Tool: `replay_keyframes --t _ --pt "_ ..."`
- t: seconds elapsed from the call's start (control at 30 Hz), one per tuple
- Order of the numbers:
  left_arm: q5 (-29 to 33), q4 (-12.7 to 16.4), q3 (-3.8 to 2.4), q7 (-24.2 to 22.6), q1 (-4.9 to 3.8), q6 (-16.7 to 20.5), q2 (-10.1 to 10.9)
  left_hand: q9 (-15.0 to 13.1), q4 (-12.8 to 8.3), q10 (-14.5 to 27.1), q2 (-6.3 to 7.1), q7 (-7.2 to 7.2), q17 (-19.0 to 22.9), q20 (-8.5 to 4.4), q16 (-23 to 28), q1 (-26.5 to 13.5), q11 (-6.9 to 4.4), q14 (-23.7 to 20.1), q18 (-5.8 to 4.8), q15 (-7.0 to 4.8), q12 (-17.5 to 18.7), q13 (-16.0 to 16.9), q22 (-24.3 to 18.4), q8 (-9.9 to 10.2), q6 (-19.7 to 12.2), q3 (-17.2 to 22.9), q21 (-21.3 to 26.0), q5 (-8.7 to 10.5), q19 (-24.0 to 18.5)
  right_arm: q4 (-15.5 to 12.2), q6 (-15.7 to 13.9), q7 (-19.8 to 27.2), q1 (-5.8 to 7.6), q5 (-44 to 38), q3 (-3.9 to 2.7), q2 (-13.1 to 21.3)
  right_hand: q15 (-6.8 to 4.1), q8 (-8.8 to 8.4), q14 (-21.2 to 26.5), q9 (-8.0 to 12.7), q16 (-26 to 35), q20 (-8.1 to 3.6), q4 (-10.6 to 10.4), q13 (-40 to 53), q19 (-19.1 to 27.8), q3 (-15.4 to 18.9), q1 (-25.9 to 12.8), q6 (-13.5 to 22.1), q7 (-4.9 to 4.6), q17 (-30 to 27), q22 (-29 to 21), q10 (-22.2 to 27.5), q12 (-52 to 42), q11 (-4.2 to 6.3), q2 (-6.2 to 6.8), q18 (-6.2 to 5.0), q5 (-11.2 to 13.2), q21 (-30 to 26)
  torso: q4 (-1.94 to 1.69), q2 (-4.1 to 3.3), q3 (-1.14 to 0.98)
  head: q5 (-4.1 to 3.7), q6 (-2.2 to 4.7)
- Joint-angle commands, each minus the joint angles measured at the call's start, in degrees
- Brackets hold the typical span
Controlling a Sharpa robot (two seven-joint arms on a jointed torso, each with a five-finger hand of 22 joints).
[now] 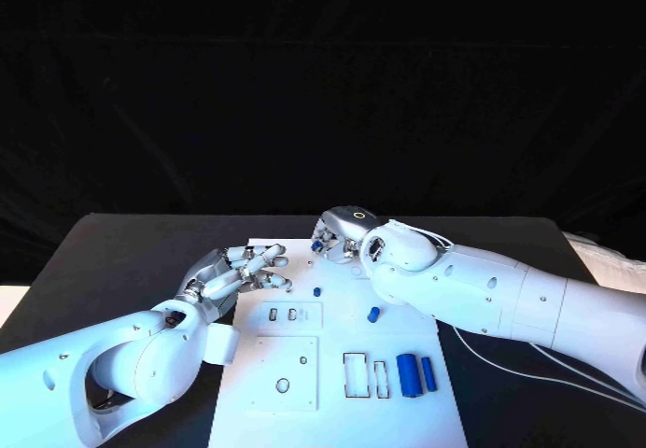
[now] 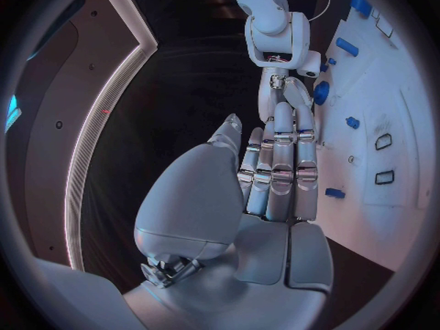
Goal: Assemble the parts on the task board
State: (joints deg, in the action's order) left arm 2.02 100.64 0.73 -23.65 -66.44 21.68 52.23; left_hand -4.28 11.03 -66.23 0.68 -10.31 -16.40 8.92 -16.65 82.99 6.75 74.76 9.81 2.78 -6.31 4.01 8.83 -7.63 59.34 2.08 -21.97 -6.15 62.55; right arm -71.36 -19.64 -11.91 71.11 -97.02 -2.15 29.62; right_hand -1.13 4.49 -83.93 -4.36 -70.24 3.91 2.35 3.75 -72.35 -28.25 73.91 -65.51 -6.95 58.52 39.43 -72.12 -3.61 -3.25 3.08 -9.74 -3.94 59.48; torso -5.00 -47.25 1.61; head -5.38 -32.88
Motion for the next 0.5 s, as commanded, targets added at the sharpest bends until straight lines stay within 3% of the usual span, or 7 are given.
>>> replay_keyframes --t 0.03,0.27,0.5 --pt "-0.28 0.08 -0.05 -0.01 -0.11 -1.39 -0.11 0.07 -0.18 0.07 0.06 -0.28 -0.05 0.23 0.33 -0.34 0.13 -0.34 0.55 0.24 0.16 -0.04 -0.08 0.34 -0.10 -0.21 0.02 0.24 -0.20 0.25 1.26 -0.83 -0.09 -0.57 0.06 -0.15 -0.18 -0.06 -1.99 -1.10 -0.28 0.37 -0.39 -0.06 0.02 0.03 -0.59 -0.49 0.20 0.08 0.06 0.40 0.15 -0.11 -0.05 1.13 0.01 0.22 0.02 -0.06 0.02 0.06 -0.02" --pt "-0.28 0.13 -0.05 0.12 -0.15 -1.51 -0.11 0.07 -0.27 0.10 0.06 -0.31 -0.16 0.26 0.40 -0.27 0.16 -0.45 0.55 0.28 0.25 -0.03 -0.10 0.40 -0.12 -0.24 0.05 0.25 -0.27 0.98 3.31 -1.49 -0.08 -0.75 0.09 -0.73 0.04 -0.46 -2.07 -1.09 -0.95 0.48 -0.71 -0.09 0.33 0.07 -0.83 -0.09 -0.02 0.89 0.06 1.06 0.16 -0.32 0.48 1.09 0.22 0.34 -0.06 -0.15 0.03 0.06 -0.07" --pt "-0.28 0.15 -0.05 0.26 -0.18 -1.66 -0.17 0.07 -0.27 0.10 0.06 -0.31 -0.16 0.26 0.40 -0.27 0.16 -0.45 0.55 0.28 0.25 -0.03 -0.10 0.40 -0.12 -0.24 0.05 0.25 -0.27 2.30 2.82 -2.52 -0.08 -0.93 0.22 -1.75 0.93 -1.08 -1.80 -0.43 -1.01 1.02 -1.61 -0.17 1.31 0.57 -1.77 2.99 -1.06 0.52 -0.47 4.20 0.22 -1.30 2.42 1.00 -0.18 0.20 -0.17 -0.19 0.04 0.13 -0.12"
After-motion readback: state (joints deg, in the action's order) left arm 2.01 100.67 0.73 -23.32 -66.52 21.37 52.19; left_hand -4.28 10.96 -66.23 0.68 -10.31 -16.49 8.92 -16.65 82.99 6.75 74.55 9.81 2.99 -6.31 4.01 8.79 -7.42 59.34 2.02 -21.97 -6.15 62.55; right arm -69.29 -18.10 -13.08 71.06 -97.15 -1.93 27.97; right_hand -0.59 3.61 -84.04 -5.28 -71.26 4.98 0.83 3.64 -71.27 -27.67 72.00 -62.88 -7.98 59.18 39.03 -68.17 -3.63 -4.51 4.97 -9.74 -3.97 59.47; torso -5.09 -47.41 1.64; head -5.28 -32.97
